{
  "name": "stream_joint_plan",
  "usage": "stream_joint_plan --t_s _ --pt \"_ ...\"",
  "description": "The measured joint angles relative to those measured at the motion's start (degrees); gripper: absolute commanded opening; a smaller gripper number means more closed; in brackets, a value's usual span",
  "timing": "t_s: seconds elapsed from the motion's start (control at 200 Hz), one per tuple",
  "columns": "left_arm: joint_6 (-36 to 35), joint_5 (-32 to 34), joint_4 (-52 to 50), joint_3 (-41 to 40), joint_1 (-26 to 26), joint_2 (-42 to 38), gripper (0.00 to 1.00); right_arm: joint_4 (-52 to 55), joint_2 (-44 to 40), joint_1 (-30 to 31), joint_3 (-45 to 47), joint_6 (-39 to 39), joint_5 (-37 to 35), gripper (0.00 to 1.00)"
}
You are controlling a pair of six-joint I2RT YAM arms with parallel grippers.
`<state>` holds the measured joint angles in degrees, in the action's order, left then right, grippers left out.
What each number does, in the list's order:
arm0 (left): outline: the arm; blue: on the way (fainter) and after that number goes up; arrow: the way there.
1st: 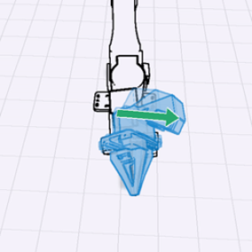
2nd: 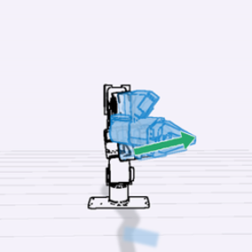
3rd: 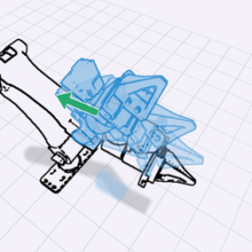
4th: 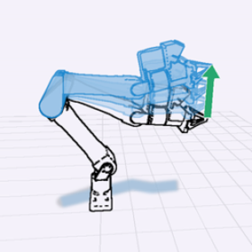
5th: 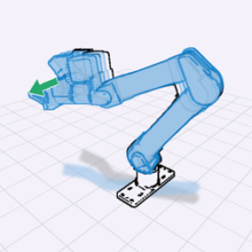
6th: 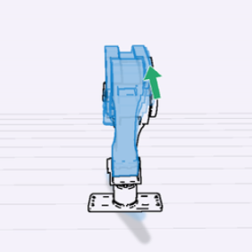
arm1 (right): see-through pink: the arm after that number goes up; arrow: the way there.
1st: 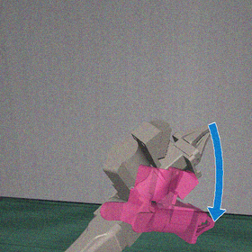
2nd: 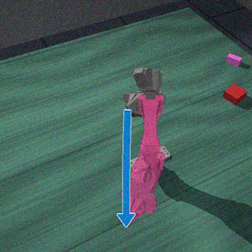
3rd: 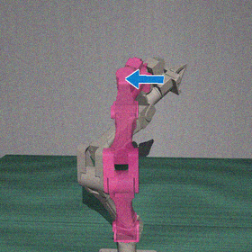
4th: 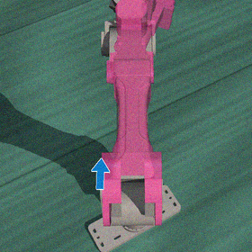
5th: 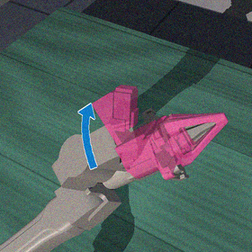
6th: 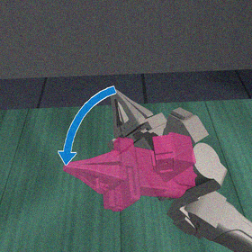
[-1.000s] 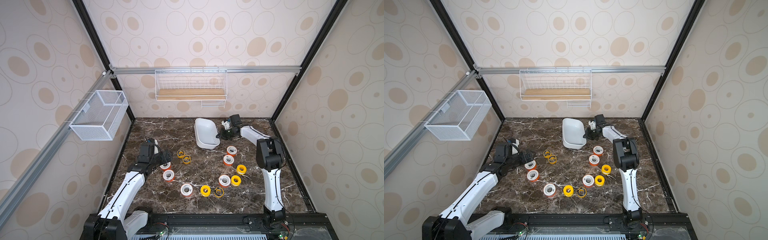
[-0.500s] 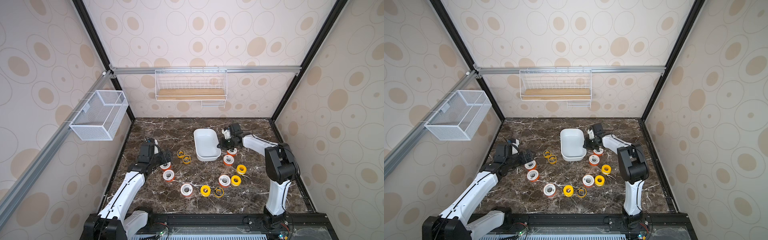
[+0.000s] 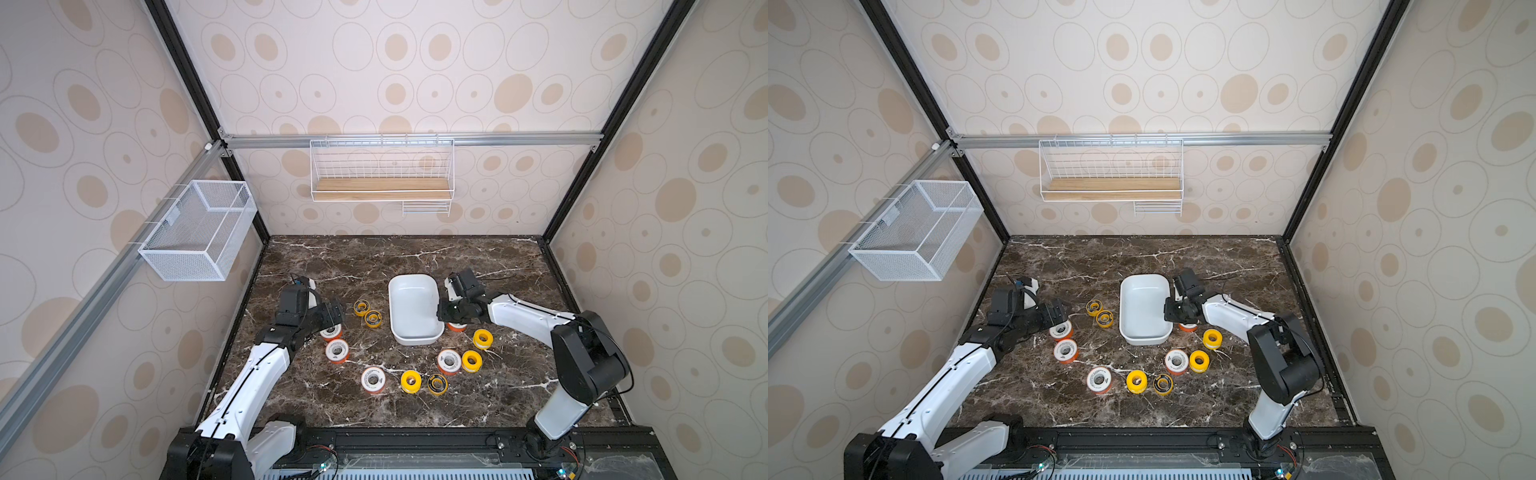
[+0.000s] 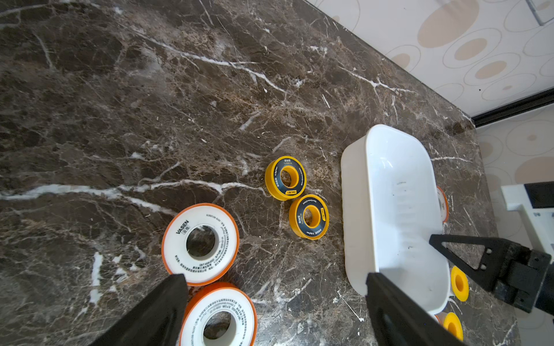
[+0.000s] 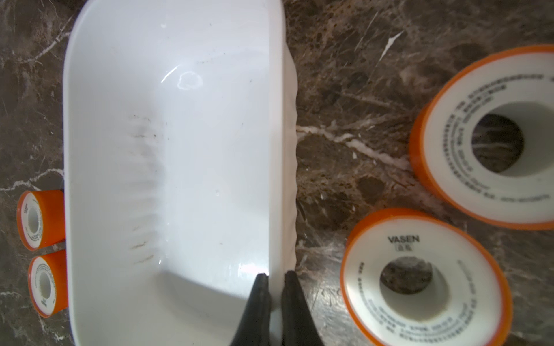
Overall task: Put the sealing tape into the storage box
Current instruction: Move the storage box to the center of the board, then pick up the sealing tape at the center of the board.
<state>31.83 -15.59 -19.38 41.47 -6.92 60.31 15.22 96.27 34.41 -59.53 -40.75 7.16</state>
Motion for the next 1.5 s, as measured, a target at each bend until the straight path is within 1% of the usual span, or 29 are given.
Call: stream_joint_plan --t_s 0.145,0.275,0.411,0.581,0.716,0.801,0.896,0.971,1.107,1.192,1.277,1.432,1.497 --pt "0.0 0.0 0.0 0.0 -0.2 -0.5 0.97 -0.2 -3.0 2.5 2.4 -1.2 -3.0 0.09" --pt "0.0 0.2 0.0 -0.1 -0.3 -0.7 0.97 -0.5 -4.5 3.8 3.2 -1.6 -4.3 0.12" --pt "0.0 0.5 0.0 -0.1 -0.3 -0.8 0.97 -1.4 -5.6 4.2 5.2 -2.4 -5.2 0.23" --pt "0.0 1.1 0.0 -0.2 -0.4 -1.0 0.97 -1.3 -8.7 4.5 6.9 -2.4 -6.6 0.43" --pt "0.0 2.7 -0.2 -0.6 -0.6 -1.3 0.97 -1.6 -12.6 4.5 7.0 -0.6 -7.5 0.49" --pt "0.1 4.6 -0.7 -0.9 -0.6 -1.5 0.95 -1.8 -15.7 4.5 7.0 1.8 -7.9 0.53" --pt "0.3 7.6 -1.0 -1.7 -0.6 -1.7 0.91 -2.1 -19.4 4.2 7.0 5.7 -8.7 0.53" --pt "0.7 9.8 -1.4 -2.4 -0.6 -1.8 0.82 -2.6 -21.5 3.2 7.1 8.7 -8.6 0.53" --pt "1.6 13.0 -1.7 -3.2 -0.6 -0.8 0.71 -4.7 -23.5 -1.6 10.2 13.2 -4.6 0.53" --pt "1.8 14.0 -1.2 -3.3 -0.6 1.9 0.64 -5.4 -23.6 -5.3 13.0 15.4 -1.4 0.54" --pt "1.9 14.7 -0.5 -3.3 -0.6 5.9 0.56 -5.4 -23.5 -7.6 15.1 17.5 1.0 0.54" --pt "1.9 15.1 0.6 -3.3 -0.6 12.0 0.51 -7.0 -23.4 -10.0 17.5 20.0 4.3 0.54" --pt "1.8 15.5 1.0 -3.3 -0.5 13.6 0.45 -8.2 -23.4 -10.4 18.5 20.6 4.9 0.54"
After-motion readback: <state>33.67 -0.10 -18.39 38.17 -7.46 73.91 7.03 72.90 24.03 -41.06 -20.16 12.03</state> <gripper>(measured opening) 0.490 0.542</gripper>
